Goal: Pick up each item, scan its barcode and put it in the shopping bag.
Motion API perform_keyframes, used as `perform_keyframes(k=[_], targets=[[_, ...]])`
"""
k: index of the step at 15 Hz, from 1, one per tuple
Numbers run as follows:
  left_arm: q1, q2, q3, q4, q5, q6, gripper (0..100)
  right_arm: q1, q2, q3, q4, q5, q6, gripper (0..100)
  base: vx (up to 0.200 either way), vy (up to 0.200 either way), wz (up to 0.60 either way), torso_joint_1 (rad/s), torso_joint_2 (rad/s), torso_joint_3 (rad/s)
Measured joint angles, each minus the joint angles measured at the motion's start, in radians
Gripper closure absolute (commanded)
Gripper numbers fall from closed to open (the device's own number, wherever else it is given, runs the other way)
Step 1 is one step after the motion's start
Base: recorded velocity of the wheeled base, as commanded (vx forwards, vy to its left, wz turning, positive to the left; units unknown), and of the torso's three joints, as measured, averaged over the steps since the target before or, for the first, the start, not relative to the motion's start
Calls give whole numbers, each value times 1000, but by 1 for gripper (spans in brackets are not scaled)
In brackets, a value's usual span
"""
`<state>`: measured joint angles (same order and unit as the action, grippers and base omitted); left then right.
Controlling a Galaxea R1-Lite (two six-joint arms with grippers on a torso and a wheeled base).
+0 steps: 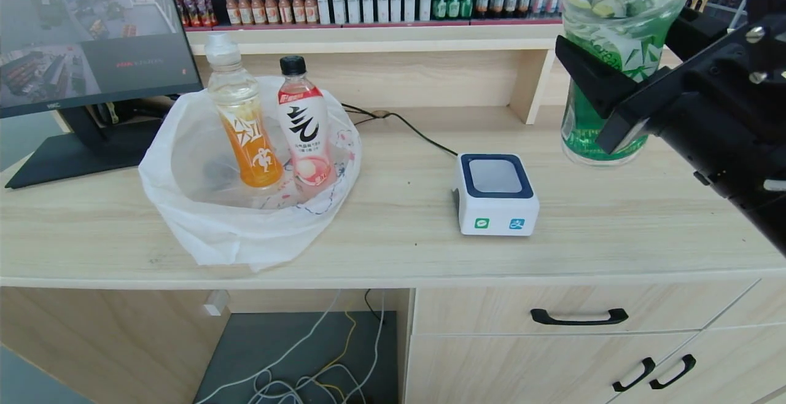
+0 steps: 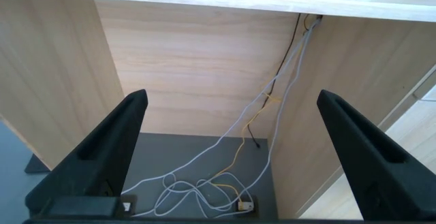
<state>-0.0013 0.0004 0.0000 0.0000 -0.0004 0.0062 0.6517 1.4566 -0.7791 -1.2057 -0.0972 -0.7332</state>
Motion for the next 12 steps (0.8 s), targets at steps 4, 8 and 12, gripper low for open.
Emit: perform_keyframes(k=[4,8,12], targets=[[0,0,0,0,0,0,0,22,39,-26,2,122,-148,100,0,0,0,0,0,0],[0,0,0,0,0,0,0,20,118,-92,-5,262,-179,100,0,0,0,0,0,0],[0,0,0,0,-1,0,0,-14,206,-152,-4,394,-247,100,0,0,0,0,0,0]])
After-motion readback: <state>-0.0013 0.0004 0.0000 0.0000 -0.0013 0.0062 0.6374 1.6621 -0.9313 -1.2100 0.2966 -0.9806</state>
